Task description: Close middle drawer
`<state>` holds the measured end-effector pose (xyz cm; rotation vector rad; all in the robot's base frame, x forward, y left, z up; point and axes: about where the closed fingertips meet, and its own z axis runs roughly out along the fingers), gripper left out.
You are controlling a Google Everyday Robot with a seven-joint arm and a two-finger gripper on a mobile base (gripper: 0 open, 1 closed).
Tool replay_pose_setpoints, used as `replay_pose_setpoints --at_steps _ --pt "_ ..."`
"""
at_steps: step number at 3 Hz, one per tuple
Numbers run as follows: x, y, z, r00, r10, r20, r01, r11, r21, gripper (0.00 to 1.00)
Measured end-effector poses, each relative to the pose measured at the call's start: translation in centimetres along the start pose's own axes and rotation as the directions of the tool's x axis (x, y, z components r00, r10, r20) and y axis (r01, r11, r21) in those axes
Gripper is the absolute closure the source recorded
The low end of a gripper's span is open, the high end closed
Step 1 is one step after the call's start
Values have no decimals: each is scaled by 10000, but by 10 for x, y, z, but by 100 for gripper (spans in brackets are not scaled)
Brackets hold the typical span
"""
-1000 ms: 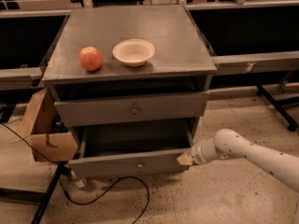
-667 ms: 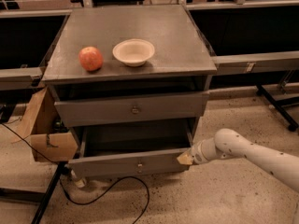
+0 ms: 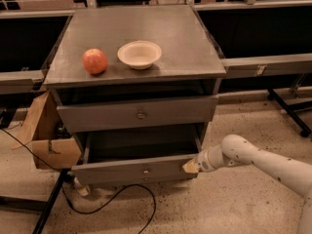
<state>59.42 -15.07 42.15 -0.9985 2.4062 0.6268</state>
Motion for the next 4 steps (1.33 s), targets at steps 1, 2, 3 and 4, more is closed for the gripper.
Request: replay_pose_setpoints --at_steps 1,2,3,4 --pt "0 0 0 10000 0 0 0 10000 0 100" --pt "-4 -4 3 9999 78 103 -80 9998 163 100" --pt "-11 -7 5 9998 84 182 -91 9992 381 100" --pt "-17 -9 6 9997 62 247 -75 9986 519 100"
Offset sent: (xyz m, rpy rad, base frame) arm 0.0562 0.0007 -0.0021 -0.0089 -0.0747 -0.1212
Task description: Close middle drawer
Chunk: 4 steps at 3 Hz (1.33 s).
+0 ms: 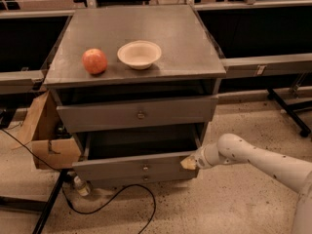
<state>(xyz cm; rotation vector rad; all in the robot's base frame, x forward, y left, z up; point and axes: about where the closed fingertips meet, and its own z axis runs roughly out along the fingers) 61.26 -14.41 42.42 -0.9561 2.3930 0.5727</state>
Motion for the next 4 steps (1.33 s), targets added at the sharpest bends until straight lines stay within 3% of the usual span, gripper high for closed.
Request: replay_pose_setpoints --at_steps 4 --pt "-31 -6 7 9992 -165 374 144 9984 543 100"
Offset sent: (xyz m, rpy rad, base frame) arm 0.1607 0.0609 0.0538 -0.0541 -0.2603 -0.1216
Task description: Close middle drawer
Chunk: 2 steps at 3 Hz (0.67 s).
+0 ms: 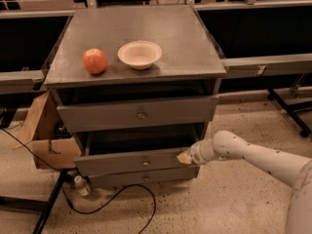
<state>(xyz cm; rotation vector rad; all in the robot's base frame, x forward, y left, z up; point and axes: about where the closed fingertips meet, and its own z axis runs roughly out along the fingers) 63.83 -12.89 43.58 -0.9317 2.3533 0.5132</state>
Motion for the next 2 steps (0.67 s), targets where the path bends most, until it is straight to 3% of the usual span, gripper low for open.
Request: replay_pose_setpoints --at_steps 2 --pt "3 -4 4 9999 121 48 -122 9996 243 100"
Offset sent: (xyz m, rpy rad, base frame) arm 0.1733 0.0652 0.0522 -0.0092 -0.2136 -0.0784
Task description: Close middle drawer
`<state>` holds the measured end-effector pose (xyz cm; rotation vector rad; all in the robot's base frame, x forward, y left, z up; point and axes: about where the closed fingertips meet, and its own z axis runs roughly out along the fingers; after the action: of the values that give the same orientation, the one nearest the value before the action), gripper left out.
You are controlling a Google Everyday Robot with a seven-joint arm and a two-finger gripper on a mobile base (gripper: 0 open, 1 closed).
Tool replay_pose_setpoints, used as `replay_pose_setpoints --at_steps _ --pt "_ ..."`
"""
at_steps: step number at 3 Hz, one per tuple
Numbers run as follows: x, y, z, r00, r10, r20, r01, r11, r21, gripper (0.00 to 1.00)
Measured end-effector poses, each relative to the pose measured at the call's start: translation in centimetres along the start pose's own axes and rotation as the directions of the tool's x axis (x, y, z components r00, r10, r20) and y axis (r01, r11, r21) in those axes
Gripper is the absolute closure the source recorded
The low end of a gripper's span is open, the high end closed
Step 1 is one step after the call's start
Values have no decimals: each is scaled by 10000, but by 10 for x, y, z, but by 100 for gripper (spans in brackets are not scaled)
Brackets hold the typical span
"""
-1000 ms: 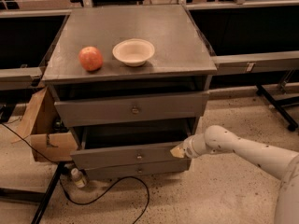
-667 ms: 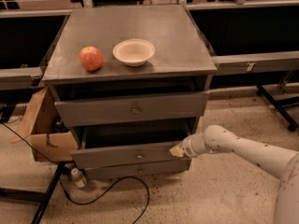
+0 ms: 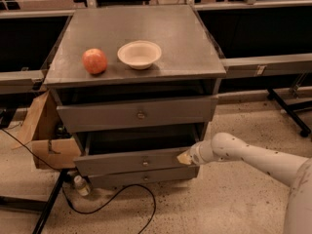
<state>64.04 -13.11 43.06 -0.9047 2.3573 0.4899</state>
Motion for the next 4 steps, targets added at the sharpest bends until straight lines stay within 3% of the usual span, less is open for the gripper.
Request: replay_pose_setpoints --at_steps 4 --pt "5 -1 4 9998 186 97 -188 9997 164 100"
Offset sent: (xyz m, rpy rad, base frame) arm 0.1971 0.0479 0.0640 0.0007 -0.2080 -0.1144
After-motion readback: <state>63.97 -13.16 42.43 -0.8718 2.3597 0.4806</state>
